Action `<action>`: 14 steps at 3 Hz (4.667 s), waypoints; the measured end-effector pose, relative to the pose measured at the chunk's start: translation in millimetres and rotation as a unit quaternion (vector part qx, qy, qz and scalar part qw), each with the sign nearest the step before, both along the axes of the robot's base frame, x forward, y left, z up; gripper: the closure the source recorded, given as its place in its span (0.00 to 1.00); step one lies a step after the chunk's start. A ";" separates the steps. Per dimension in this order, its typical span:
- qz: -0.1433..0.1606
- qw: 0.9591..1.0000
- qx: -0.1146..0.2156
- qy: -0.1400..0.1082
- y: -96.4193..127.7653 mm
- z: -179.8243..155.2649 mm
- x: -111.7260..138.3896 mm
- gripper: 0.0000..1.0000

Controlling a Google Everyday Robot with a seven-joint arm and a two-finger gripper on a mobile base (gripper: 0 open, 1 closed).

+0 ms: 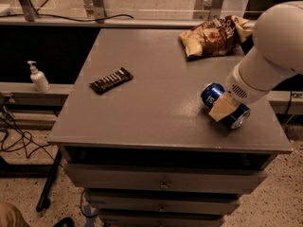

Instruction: Move pepsi can near rxbar chocolate

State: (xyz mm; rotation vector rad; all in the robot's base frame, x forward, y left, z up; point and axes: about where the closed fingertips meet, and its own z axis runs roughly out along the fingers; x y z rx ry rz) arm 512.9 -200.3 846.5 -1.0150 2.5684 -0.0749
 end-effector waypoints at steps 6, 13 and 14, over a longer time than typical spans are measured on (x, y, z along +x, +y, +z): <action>0.158 0.987 0.006 -0.018 74.6 26.0 33.8 1.00; 0.194 0.897 0.328 -0.225 220.5 81.7 153.1 1.00; 0.194 0.896 0.329 -0.227 223.0 82.0 153.9 1.00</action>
Offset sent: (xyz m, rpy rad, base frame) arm 0.0348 0.0640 0.0343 0.2303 -0.0278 0.4143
